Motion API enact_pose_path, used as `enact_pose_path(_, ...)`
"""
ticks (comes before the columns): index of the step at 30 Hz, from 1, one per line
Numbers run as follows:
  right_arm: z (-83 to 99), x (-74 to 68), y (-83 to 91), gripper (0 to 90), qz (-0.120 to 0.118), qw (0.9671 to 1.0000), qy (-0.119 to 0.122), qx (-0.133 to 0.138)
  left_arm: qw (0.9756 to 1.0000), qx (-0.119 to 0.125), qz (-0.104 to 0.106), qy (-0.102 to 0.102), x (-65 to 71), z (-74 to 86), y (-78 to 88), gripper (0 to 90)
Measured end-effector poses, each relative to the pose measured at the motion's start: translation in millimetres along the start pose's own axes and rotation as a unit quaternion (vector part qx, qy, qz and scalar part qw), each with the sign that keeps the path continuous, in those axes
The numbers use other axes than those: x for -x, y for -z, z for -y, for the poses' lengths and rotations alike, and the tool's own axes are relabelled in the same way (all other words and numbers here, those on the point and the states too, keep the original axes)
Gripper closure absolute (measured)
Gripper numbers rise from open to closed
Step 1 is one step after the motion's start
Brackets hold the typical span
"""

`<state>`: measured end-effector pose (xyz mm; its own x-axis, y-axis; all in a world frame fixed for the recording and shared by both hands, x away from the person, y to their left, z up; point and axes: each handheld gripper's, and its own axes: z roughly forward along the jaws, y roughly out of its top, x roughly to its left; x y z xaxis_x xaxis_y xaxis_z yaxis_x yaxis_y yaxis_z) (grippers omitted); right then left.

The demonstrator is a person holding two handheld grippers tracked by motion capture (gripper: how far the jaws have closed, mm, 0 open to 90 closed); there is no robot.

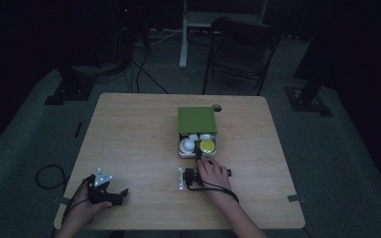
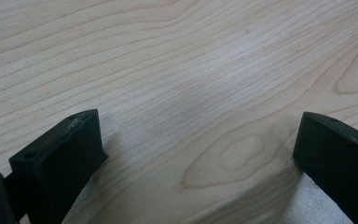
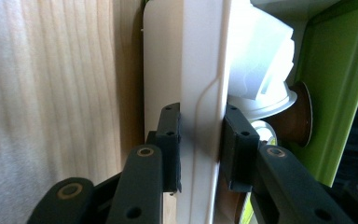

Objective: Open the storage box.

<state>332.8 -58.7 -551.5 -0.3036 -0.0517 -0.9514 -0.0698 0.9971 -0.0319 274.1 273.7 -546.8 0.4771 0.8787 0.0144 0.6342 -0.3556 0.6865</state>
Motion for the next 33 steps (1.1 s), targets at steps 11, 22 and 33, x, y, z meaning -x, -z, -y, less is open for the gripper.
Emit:
enact_pose_path(11, -0.1, -3.1, 12.5, 71.7, -0.005, 1.0000, -0.002, 0.003, 1.0000, 0.000, 0.000, 0.000, 0.0, 0.0, 0.0, 1.7)
enact_pose_path(22, 0.3, -6.8, 25.0, 71.7, -0.007, 0.9999, 0.003, 0.007, 1.0000, 0.000, 0.000, 0.000, -0.1, 0.0, 0.1, 1.7)
enact_pose_path(33, 1.1, -11.4, 38.6, 71.7, -0.010, 0.9999, 0.006, 0.012, 1.0000, 0.000, 0.000, 0.000, 0.0, 0.0, 0.0, 1.7)
